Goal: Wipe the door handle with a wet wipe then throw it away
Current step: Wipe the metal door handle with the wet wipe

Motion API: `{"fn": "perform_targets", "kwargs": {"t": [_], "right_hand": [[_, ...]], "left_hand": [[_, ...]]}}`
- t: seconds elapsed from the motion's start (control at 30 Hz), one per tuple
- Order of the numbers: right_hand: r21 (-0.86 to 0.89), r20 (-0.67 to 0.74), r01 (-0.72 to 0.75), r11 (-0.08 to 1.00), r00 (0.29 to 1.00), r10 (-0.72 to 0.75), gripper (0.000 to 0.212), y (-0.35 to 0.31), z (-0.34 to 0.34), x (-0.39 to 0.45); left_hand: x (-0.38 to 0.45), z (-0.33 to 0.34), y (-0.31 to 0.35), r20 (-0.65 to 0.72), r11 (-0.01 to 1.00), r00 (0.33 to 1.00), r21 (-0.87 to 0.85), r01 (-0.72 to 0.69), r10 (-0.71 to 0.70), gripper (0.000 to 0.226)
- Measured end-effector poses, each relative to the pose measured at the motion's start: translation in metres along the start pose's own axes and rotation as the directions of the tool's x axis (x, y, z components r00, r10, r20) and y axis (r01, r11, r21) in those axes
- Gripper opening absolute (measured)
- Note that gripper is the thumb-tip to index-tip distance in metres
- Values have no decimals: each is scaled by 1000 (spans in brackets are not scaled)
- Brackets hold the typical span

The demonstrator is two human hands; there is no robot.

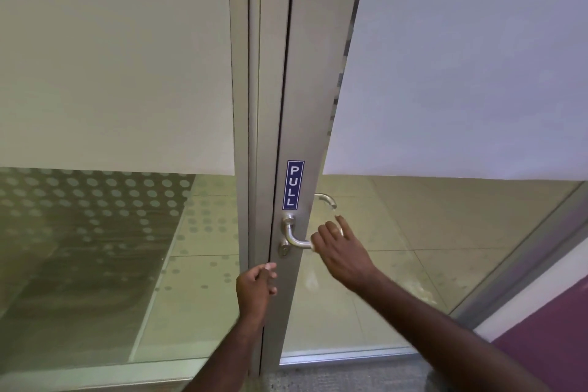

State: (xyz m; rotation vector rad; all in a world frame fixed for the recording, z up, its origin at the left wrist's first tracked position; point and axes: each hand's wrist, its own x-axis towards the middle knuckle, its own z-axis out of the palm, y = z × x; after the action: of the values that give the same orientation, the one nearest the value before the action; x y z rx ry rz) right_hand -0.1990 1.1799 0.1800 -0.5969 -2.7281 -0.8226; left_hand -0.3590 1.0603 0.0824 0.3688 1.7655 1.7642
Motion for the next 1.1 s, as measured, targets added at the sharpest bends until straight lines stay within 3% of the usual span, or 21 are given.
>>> {"fn": "perform_targets", "kwargs": {"t": [0.23,0.37,0.6,0.73,0.8,0.83,0.87,0.9,0.93,1.0,1.1], "right_hand": [[149,-49,67,987,997,-60,47,54,14,-29],[340,41,-150,928,989,145,51,40,24,-37],[468,-1,-274,841,951,310,25,29,17,-24],[409,228,-483,774,876,426,29,34,16,-13],[578,319,-580,574,808,495,32,37,21,-15],[725,382,-591,354,772,508,35,36,21,-17],[824,467,-564,51,727,503,38,32,20,-19],[826,557,-509,-240,680,476,39,26,18,-19],[765,635,-449,-461,641,430,39,18,16,-19],[600,725,-325,-731,608,325,41,-1,14,-16],[331,785,-69,-941,574,234,47,-30,8,-10]], "left_hand": [[-4,4,0,-74,999,997,-35,19,-22,23],[-4,8,1,-81,1000,997,-13,3,-5,22],[0,5,1,-139,1000,990,13,-23,25,22],[-6,7,-6,-134,1000,991,17,-17,19,22],[-10,7,-8,-132,999,991,28,-22,25,22],[-12,6,-9,-132,999,991,33,-22,27,22],[-12,6,-10,-133,999,991,36,-21,26,22],[-12,5,-10,-135,999,990,37,-20,25,22],[-13,5,-10,-139,999,990,38,-19,24,22],[-13,5,-10,-145,999,989,50,-15,22,23],[-17,6,-13,-138,998,990,61,-12,20,22]]}}
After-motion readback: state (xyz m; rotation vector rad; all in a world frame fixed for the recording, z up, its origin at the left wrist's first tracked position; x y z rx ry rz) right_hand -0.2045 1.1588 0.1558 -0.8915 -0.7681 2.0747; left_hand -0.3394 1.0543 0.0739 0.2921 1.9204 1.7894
